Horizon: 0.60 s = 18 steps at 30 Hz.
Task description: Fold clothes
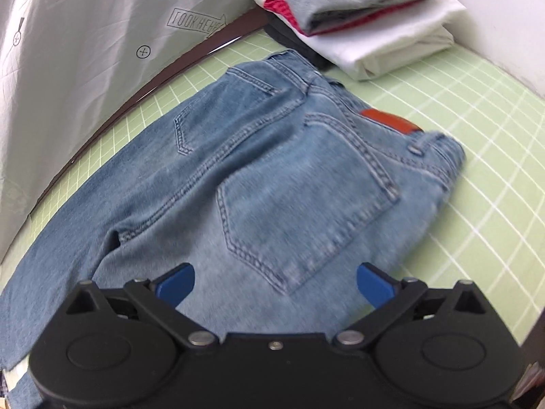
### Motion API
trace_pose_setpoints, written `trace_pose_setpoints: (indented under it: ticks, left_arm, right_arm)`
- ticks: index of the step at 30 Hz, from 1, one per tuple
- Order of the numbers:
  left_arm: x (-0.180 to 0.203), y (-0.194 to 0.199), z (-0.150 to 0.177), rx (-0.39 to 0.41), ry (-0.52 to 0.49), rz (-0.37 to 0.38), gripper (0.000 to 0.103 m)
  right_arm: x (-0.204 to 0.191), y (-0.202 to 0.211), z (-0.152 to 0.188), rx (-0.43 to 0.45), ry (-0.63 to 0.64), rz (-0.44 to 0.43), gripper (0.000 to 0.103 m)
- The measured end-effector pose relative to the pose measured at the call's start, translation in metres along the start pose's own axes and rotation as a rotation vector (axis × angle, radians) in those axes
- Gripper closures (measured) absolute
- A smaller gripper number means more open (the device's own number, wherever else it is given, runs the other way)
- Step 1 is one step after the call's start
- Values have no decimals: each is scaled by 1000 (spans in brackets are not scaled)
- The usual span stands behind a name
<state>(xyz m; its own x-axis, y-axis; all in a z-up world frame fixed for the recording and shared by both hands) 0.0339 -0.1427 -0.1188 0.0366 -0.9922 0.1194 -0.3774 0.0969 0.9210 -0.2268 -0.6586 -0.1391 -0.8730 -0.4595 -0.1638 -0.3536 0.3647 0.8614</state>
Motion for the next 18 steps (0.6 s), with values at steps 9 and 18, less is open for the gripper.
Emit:
trace_pose_setpoints:
  ticks: [9, 18]
  left_arm:
    - [3, 3, 45, -48, -9, 16, 48]
    - [-6, 4, 66, -71, 30, 52, 41]
  right_arm:
    - [37, 0, 25, -95, -63, -26, 0]
    - [37, -15, 46, -181, -171, -117, 0]
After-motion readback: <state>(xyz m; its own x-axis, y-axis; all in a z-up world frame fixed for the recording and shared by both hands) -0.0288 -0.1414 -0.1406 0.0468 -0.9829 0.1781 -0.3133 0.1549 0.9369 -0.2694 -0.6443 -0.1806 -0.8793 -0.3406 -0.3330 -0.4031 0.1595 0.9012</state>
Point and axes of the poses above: each gripper's, at about its wrist camera, not at the fingertips, and y roughly against the way its jaws point, x to its right, z to its underside, the point moved 5 cm from there along -y, roughly the way its jaws point, and after that the axes turned 8 degrees about z, right-handed, at the moved point
